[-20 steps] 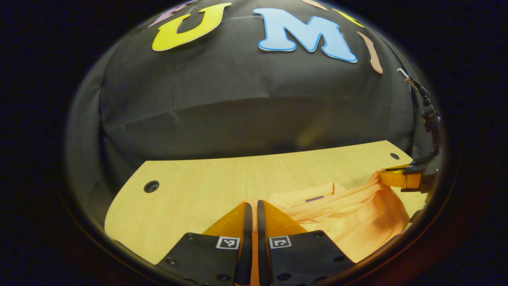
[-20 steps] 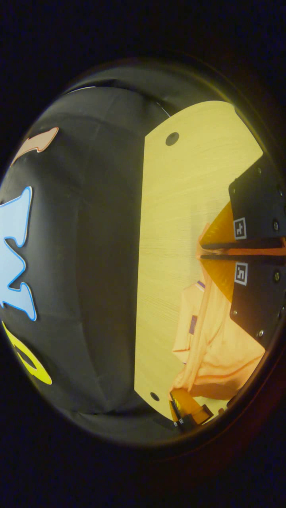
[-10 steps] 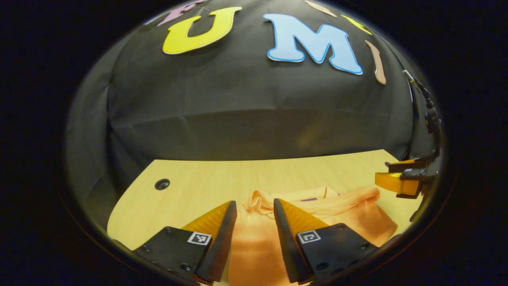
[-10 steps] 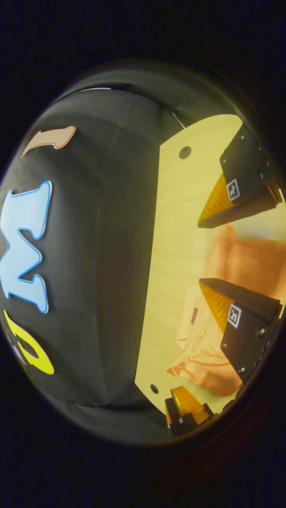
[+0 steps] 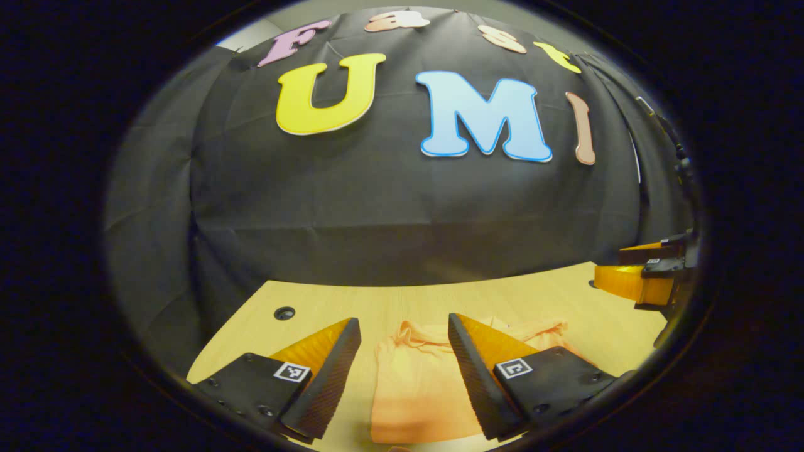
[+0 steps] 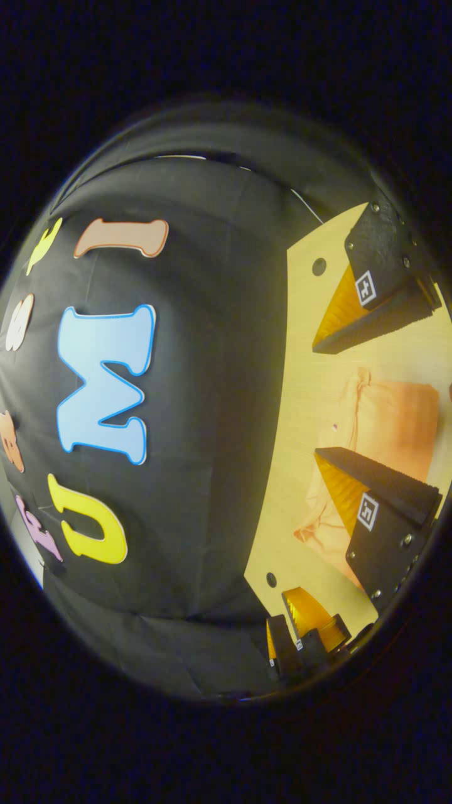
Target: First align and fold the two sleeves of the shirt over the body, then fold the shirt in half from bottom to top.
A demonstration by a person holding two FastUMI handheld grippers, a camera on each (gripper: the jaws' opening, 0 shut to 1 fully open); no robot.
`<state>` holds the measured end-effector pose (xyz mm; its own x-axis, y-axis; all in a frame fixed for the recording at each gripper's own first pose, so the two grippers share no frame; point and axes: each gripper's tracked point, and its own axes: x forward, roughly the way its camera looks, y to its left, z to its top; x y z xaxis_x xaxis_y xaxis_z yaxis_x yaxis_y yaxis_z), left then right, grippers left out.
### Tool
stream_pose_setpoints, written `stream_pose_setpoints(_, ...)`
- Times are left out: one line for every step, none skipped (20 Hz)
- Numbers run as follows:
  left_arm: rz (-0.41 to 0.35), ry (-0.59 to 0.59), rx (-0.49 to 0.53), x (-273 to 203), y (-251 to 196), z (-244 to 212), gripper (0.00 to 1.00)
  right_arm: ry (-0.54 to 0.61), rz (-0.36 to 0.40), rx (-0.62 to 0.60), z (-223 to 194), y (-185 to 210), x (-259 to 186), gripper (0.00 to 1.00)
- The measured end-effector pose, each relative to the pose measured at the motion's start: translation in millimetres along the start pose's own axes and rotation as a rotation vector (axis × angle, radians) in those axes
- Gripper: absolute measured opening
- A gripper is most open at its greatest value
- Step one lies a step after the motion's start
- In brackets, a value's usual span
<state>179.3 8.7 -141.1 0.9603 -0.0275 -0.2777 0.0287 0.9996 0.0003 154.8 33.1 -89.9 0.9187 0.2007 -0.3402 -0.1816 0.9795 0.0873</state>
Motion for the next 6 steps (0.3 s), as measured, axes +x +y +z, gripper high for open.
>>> stream_pose_setpoints(0.001,-0.019,0.003,-13.5,-3.1,5.2,0.94,-0.017,0.003,-0.002,3.9,1.6,-12.9,0.92)
stream_pose_setpoints(0.002,-0.037,0.008,-27.2,-4.3,10.4,0.95,-0.032,0.006,-0.004,5.7,3.0,-26.6,0.92)
stream_pose_setpoints(0.005,-0.053,0.012,-40.2,-4.8,13.8,0.96,-0.046,0.006,-0.009,6.7,4.1,-39.2,0.92)
stream_pose_setpoints(0.006,-0.066,0.013,-52.4,-5.0,19.2,0.96,-0.061,0.006,-0.016,7.3,4.1,-51.2,0.92)
stream_pose_setpoints(0.009,-0.079,0.011,-64.8,-5.8,21.8,0.96,-0.072,0.006,-0.021,7.3,4.6,-62.5,0.92)
stream_pose_setpoints(0.013,-0.089,0.009,-77.6,-6.1,23.2,0.96,-0.083,0.008,-0.027,6.6,6.0,-73.3,0.92)
